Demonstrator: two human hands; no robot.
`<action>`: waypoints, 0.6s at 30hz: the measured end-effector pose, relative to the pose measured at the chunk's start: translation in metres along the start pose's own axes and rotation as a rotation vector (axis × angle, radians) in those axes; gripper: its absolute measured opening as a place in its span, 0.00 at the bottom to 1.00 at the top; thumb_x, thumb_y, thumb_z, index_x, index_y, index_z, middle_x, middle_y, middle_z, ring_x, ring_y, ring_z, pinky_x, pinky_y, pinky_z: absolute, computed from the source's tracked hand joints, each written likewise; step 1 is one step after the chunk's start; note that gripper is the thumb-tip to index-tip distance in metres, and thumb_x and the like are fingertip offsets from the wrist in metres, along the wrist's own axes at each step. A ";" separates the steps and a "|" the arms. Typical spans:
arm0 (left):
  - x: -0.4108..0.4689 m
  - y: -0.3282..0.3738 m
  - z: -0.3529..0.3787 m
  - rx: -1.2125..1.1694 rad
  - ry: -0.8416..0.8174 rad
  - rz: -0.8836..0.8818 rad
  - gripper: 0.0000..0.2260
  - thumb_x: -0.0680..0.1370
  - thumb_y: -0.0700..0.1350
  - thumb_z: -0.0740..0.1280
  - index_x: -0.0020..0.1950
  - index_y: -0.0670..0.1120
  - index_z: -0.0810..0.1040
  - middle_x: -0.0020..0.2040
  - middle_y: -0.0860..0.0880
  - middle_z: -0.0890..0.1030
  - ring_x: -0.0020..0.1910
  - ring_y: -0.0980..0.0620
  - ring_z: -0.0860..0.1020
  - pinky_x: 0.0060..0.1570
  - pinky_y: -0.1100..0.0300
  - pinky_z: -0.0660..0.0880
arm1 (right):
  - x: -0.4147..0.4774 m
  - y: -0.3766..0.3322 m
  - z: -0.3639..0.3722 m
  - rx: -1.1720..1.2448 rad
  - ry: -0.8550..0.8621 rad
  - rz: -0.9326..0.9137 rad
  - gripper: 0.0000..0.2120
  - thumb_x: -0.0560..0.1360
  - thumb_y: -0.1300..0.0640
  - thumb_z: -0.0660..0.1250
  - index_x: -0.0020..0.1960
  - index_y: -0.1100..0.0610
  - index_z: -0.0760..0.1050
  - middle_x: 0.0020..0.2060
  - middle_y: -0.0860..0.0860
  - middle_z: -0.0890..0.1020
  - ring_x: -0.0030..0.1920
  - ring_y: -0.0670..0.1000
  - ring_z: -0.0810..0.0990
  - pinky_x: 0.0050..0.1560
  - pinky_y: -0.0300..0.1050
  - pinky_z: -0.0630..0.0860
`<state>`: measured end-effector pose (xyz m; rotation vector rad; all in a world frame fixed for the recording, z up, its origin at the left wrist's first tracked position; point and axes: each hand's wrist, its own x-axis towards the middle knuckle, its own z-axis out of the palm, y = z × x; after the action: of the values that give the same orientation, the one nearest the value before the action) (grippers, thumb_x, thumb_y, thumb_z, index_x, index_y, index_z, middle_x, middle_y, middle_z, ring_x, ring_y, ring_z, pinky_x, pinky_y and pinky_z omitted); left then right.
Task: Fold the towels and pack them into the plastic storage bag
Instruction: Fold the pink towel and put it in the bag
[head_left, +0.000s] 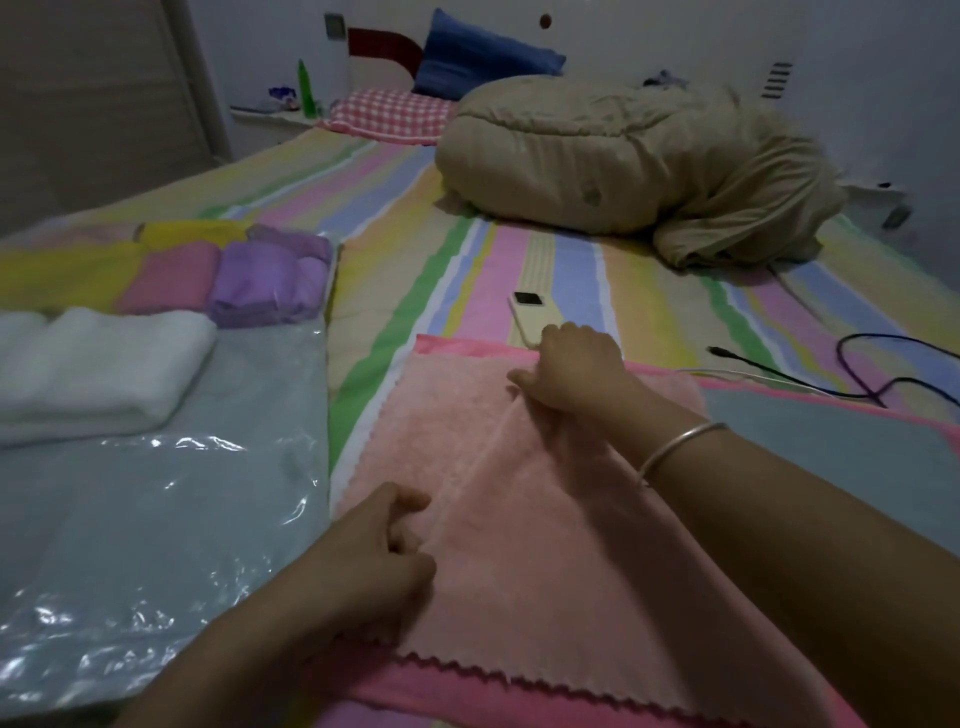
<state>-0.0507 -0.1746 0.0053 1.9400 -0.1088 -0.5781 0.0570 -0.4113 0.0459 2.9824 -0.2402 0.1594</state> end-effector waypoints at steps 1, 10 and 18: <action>-0.002 0.000 0.000 -0.029 -0.019 -0.003 0.23 0.71 0.34 0.65 0.63 0.49 0.69 0.29 0.49 0.74 0.17 0.49 0.67 0.19 0.65 0.64 | -0.002 0.002 -0.002 -0.017 -0.019 0.031 0.31 0.75 0.32 0.57 0.60 0.58 0.72 0.56 0.55 0.77 0.57 0.58 0.76 0.49 0.48 0.66; -0.008 -0.016 -0.014 0.255 -0.098 0.228 0.35 0.58 0.66 0.70 0.64 0.63 0.66 0.38 0.60 0.76 0.33 0.62 0.75 0.41 0.62 0.76 | -0.004 0.011 -0.006 0.080 -0.118 0.131 0.23 0.74 0.32 0.58 0.45 0.53 0.73 0.49 0.52 0.79 0.51 0.56 0.76 0.46 0.46 0.66; -0.011 -0.023 -0.011 0.119 -0.027 0.282 0.29 0.65 0.55 0.75 0.63 0.60 0.70 0.40 0.58 0.77 0.35 0.61 0.75 0.42 0.66 0.74 | 0.014 0.016 -0.035 0.532 -0.008 0.044 0.15 0.72 0.45 0.70 0.53 0.53 0.77 0.46 0.50 0.77 0.48 0.52 0.75 0.45 0.43 0.68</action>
<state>-0.0598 -0.1515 -0.0079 1.9863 -0.4352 -0.4176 0.0647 -0.4233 0.0840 3.5068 -0.3062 0.2518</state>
